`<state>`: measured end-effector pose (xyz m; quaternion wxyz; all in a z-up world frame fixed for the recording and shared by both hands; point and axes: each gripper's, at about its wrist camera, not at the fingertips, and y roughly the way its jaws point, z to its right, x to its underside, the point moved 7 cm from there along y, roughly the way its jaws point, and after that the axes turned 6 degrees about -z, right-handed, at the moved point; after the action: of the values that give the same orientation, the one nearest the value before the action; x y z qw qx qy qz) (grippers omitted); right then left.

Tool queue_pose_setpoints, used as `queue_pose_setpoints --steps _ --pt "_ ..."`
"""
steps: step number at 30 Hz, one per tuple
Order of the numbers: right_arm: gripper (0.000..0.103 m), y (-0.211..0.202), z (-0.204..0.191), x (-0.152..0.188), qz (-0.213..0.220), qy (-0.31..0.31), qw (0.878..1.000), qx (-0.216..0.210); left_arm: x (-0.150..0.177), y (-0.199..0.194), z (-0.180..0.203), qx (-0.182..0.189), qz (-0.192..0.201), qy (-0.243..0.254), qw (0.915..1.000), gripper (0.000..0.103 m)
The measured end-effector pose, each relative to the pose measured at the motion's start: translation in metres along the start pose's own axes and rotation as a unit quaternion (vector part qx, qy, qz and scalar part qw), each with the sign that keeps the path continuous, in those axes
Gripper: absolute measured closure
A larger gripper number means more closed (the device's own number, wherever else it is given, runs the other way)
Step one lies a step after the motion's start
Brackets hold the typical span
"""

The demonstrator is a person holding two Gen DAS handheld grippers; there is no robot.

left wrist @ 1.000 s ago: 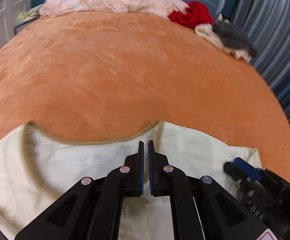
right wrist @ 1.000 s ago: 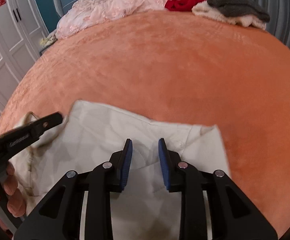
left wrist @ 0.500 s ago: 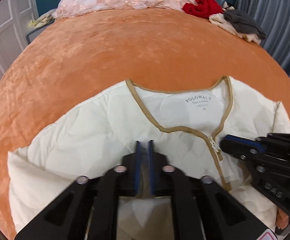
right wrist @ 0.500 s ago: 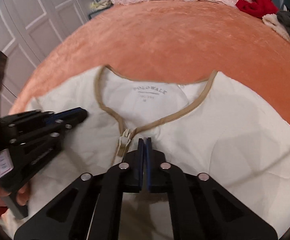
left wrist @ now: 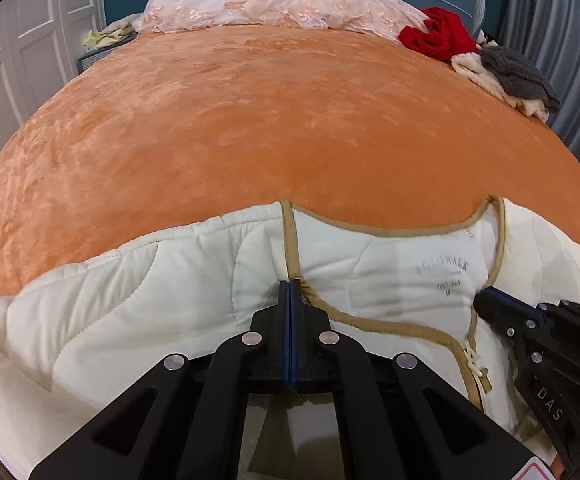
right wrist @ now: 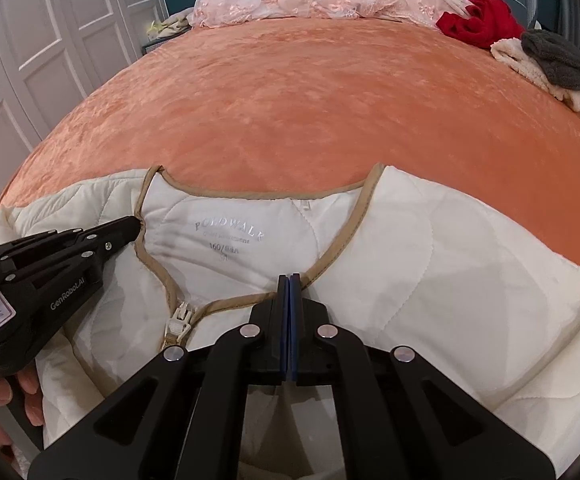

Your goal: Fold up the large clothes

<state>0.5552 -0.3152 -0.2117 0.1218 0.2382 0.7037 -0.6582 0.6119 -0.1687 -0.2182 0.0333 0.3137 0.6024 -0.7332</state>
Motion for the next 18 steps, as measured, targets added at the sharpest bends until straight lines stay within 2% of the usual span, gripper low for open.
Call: queue_pose_setpoints --steps 4,7,8,9,10,11,12,14,15,18 --pt "0.103 0.002 0.002 -0.003 0.007 0.014 1.000 -0.013 0.000 -0.001 0.000 -0.017 0.009 0.001 0.9998 0.098" --pt "0.103 -0.012 0.003 -0.003 0.016 0.018 1.000 -0.018 0.002 -0.013 -0.001 -0.031 0.014 -0.003 0.9994 0.097" --pt "0.101 -0.019 0.004 -0.002 0.017 0.022 0.999 -0.016 0.004 -0.021 -0.003 -0.037 0.012 -0.010 0.9992 0.096" --pt "0.095 -0.030 0.007 0.000 0.020 0.032 0.999 -0.015 0.009 -0.034 -0.006 -0.038 0.013 -0.023 0.9989 0.093" --pt "0.085 -0.049 0.010 0.004 0.032 0.045 0.998 -0.030 0.015 -0.048 -0.008 -0.033 0.020 -0.032 0.9987 0.078" --pt "0.081 -0.065 0.013 0.010 0.041 0.050 0.997 -0.041 0.023 -0.067 -0.011 -0.028 0.030 -0.037 0.9985 0.064" --pt "0.079 -0.084 0.015 0.017 0.050 0.050 0.996 -0.046 0.028 -0.079 -0.013 -0.027 0.036 -0.037 0.9983 0.046" --pt "0.079 -0.118 0.021 0.037 0.058 0.047 0.996 -0.051 0.044 -0.110 -0.017 -0.016 0.054 -0.036 0.9978 0.045" --pt "0.077 -0.132 0.024 0.048 0.057 0.048 0.996 -0.056 0.056 -0.126 -0.019 -0.007 0.050 -0.033 0.9982 0.045" --pt "0.057 -0.179 0.042 0.099 0.052 0.054 0.996 -0.054 0.099 -0.167 -0.034 0.004 0.028 -0.044 0.9986 0.045"
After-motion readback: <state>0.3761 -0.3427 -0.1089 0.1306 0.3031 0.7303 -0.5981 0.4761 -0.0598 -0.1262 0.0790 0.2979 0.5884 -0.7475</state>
